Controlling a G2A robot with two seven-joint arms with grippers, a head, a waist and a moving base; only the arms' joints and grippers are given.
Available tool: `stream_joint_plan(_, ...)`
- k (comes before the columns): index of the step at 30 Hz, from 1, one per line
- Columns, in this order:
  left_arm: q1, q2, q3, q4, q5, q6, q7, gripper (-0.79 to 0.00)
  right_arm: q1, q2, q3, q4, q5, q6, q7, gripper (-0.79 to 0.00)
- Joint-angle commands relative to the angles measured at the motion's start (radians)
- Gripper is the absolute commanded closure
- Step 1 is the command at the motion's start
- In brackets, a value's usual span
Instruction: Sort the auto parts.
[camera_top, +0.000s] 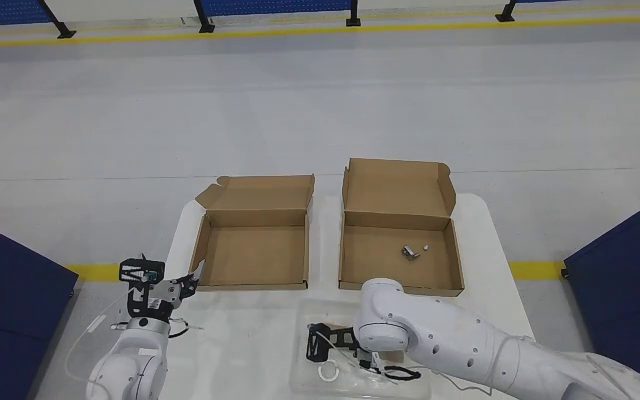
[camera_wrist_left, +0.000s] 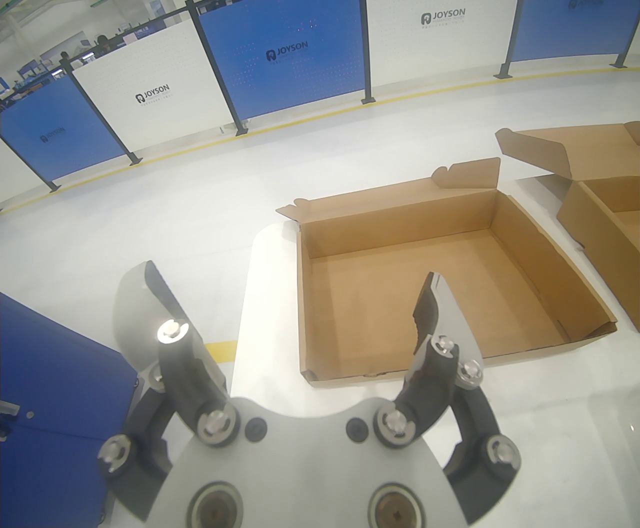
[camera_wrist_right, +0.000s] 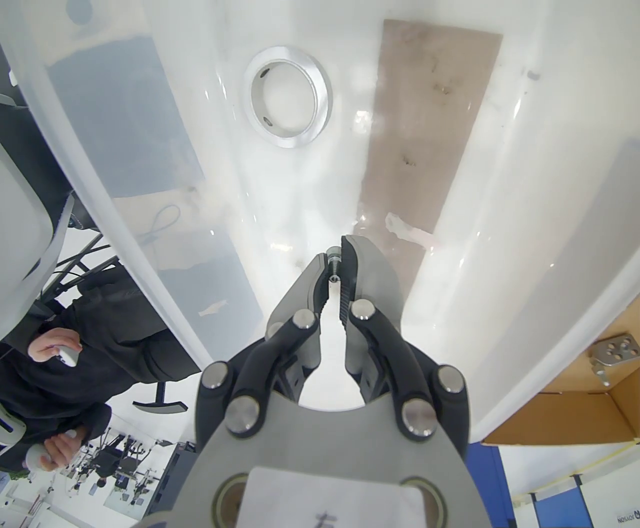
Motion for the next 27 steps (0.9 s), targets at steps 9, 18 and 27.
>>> stream_joint_plan(9,0.000,0.000,0.000,0.000,0.000,0.000,0.000,-0.785,-0.022,0.041,0.128,0.047,0.131,-0.019,-0.074,0.000)
stream_joint_plan(18,0.000,0.000,0.000,0.000,0.000,0.000,0.000,-0.785,-0.168,0.191,0.409,0.059,0.489,-0.177,-0.175,0.000)
stream_joint_plan(27,0.000,0.000,0.000,0.000,0.000,0.000,0.000,-0.785,-0.209,0.229,0.468,0.067,0.615,-0.219,-0.217,0.000)
